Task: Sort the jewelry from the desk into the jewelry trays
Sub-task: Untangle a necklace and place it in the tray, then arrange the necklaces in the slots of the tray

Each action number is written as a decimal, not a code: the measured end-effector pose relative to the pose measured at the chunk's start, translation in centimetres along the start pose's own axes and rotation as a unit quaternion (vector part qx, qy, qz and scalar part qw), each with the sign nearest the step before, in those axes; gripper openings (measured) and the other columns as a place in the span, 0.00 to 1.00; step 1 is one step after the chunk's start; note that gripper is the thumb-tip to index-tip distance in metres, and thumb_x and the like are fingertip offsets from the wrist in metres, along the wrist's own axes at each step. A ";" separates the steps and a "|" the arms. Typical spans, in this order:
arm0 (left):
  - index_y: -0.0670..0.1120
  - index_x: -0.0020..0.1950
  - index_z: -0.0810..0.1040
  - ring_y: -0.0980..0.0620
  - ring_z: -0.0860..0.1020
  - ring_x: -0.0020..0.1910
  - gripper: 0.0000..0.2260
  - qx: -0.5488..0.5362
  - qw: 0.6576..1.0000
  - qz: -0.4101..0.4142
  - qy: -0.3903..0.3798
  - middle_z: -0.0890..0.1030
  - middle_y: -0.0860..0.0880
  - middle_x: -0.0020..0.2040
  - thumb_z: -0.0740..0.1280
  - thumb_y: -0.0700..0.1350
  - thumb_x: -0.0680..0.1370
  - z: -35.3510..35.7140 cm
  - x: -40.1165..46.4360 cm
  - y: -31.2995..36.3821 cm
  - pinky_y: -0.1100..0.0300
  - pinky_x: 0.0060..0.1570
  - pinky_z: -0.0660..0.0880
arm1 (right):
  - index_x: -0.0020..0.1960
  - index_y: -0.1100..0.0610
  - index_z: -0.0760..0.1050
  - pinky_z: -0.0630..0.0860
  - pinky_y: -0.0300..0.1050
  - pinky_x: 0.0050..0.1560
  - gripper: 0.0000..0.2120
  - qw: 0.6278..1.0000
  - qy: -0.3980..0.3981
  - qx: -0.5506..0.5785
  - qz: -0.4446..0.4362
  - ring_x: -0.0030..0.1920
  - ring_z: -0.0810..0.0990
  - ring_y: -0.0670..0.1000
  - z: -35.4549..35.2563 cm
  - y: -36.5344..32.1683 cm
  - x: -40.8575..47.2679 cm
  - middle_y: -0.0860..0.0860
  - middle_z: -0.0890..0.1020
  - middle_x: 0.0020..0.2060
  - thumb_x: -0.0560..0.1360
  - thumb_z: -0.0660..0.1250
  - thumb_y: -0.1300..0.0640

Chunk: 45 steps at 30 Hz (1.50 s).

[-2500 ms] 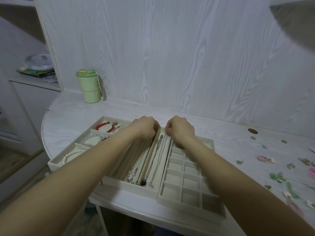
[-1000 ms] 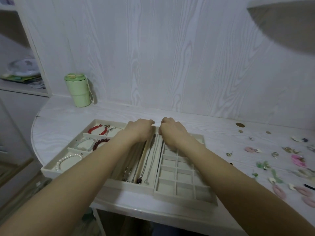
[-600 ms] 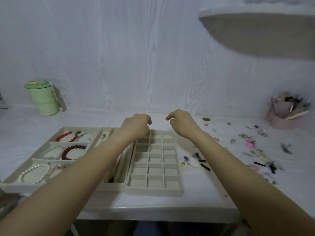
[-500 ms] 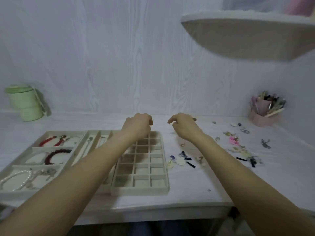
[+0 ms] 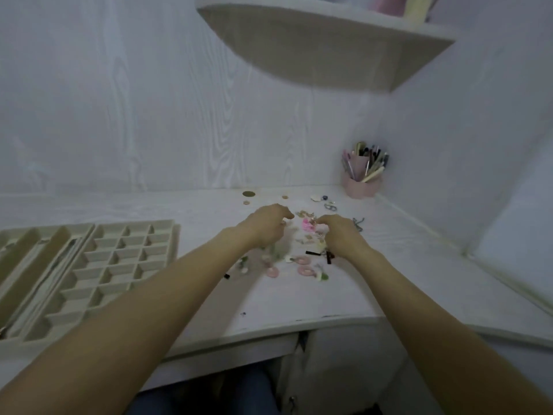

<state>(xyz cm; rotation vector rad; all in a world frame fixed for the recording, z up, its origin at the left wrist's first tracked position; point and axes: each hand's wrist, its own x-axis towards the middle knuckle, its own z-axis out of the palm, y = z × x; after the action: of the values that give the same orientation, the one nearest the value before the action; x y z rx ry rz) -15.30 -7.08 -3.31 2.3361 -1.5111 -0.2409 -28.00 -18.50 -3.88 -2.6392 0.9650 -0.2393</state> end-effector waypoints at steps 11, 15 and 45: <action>0.51 0.75 0.62 0.44 0.71 0.64 0.21 0.072 0.989 0.050 -0.122 0.70 0.44 0.68 0.58 0.45 0.81 4.6 4.7 2.6 0.52 0.63 0.68 | 0.63 0.57 0.77 0.68 0.39 0.48 0.18 0.995 -0.021 0.095 -0.038 0.58 0.77 0.54 1.3 5.5 2.4 0.55 0.79 0.58 0.73 0.71 0.56; 0.47 0.65 0.76 0.47 0.76 0.59 0.15 0.050 0.997 0.048 -0.035 0.78 0.46 0.61 0.62 0.44 0.79 4.6 5.2 1.8 0.60 0.58 0.71 | 0.54 0.60 0.80 0.67 0.39 0.39 0.13 0.995 -0.020 0.101 -0.003 0.47 0.74 0.50 0.7 5.8 3.2 0.53 0.76 0.46 0.71 0.74 0.59; 0.38 0.55 0.79 0.47 0.77 0.48 0.10 -0.084 0.992 -0.090 0.014 0.81 0.41 0.53 0.64 0.43 0.79 3.9 5.3 1.8 0.60 0.47 0.71 | 0.39 0.55 0.72 0.64 0.34 0.32 0.09 0.986 -0.058 0.156 -0.002 0.40 0.73 0.47 0.5 5.8 2.6 0.48 0.74 0.36 0.74 0.69 0.64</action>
<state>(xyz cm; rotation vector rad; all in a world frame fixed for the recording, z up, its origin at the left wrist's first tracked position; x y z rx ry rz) -15.84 -13.34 -5.98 2.3294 -1.2171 -0.3636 -29.38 -24.26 -6.30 -2.3411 0.8112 -0.2152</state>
